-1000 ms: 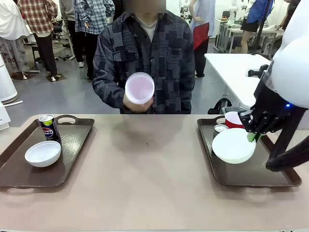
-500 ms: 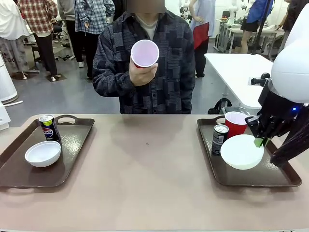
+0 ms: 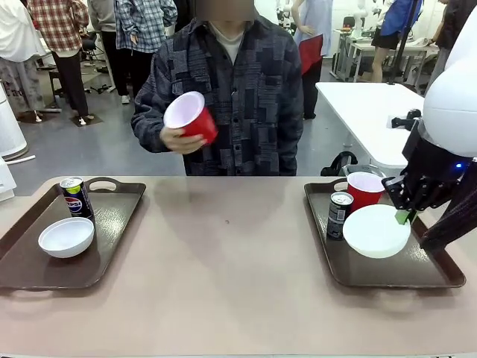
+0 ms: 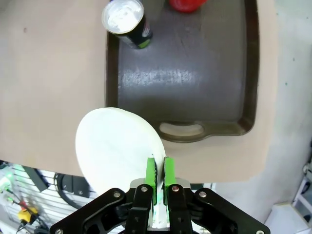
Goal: Prepare tableware on both trays.
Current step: Pick up a Picnic Bowl from the table and place it on a Handle tray.
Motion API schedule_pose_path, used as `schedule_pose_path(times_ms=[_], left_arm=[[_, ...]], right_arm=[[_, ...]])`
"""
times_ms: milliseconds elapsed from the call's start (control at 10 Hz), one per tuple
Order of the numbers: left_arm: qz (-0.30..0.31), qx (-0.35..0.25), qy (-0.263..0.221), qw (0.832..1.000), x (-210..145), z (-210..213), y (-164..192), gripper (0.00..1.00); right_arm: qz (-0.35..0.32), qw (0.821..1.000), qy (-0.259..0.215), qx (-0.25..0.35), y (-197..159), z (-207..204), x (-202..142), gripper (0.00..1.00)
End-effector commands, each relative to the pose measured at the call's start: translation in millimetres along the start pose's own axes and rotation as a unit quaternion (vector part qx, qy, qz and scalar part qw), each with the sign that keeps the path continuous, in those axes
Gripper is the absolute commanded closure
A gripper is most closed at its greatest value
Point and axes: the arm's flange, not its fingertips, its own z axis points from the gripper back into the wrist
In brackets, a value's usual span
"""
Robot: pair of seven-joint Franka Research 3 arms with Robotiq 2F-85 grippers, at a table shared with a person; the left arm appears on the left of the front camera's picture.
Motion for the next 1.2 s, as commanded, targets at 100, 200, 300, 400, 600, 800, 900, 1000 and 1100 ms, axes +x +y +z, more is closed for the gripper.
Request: schedule_pose_path(times_ms=[100, 200, 300, 400, 600, 800, 900, 1000, 1100], left_arm=[[-0.001, -0.008, -0.005, 1.000, -2, 0, -2, 0.00], [-0.001, -0.008, -0.005, 1.000, -2, 0, -2, 0.00], [-0.001, -0.008, -0.005, 1.000, -2, 0, -2, 0.00], [-0.001, -0.008, -0.005, 1.000, -2, 0, -2, 0.00], [-0.001, -0.008, -0.005, 1.000, -2, 0, -2, 0.00], [-0.001, -0.008, -0.005, 1.000, -2, 0, -2, 0.00], [-0.001, -0.008, -0.005, 1.000, -2, 0, -2, 0.00], [-0.001, -0.008, -0.005, 1.000, -2, 0, -2, 0.00], [-0.001, -0.008, -0.005, 1.000, -2, 0, -2, 0.00]], right_arm=[[0.045, 0.999, 0.006, 0.010, -57, -41, 34, 0.91], [0.050, 0.999, 0.009, 0.018, -68, -58, 39, 0.91], [0.055, 0.998, 0.017, 0.041, -76, -77, 41, 0.91], [0.056, 0.997, 0.024, 0.052, -81, -92, 42, 0.91], [0.044, 0.996, 0.027, 0.070, -88, -112, 43, 0.91], [0.029, 0.997, 0.009, 0.076, -91, -120, 46, 0.91], [0.014, 0.997, 0.003, 0.078, -93, -124, 48, 0.91], [-0.001, 0.996, -0.007, 0.086, -94, -129, 51, 0.91], [-0.002, 0.996, -0.006, 0.087, -92, -135, 54, 0.91]])
